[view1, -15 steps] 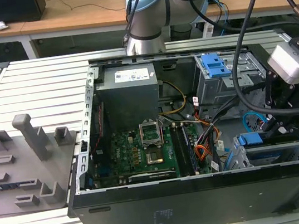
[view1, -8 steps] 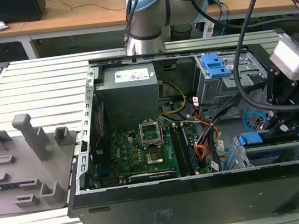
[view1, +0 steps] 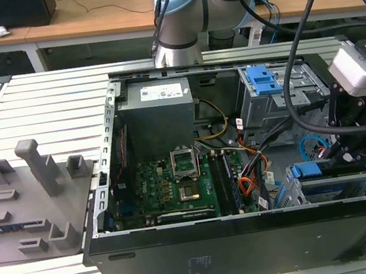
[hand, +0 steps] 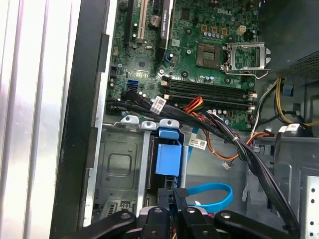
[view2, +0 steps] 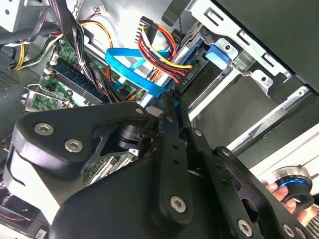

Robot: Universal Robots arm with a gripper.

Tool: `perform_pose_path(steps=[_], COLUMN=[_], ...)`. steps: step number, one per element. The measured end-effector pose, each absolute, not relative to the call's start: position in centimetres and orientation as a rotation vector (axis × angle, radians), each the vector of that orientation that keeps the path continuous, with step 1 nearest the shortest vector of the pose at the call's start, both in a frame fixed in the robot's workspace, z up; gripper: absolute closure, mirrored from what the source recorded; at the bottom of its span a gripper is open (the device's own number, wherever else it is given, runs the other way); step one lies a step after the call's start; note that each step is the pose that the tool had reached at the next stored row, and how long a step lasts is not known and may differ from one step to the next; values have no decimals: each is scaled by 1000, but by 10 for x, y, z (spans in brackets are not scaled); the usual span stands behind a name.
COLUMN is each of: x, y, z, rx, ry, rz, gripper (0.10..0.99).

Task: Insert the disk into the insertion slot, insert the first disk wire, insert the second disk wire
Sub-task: 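Insert the second disk wire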

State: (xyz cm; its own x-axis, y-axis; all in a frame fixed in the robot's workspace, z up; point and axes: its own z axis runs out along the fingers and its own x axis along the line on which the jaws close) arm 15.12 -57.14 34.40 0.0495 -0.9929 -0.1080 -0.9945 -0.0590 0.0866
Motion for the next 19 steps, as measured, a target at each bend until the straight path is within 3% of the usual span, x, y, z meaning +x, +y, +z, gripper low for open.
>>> perform_pose_path(steps=[19], x=[151], y=[-572], z=[340], rx=[-2261], ry=[2144], rz=[227], gripper=[925])
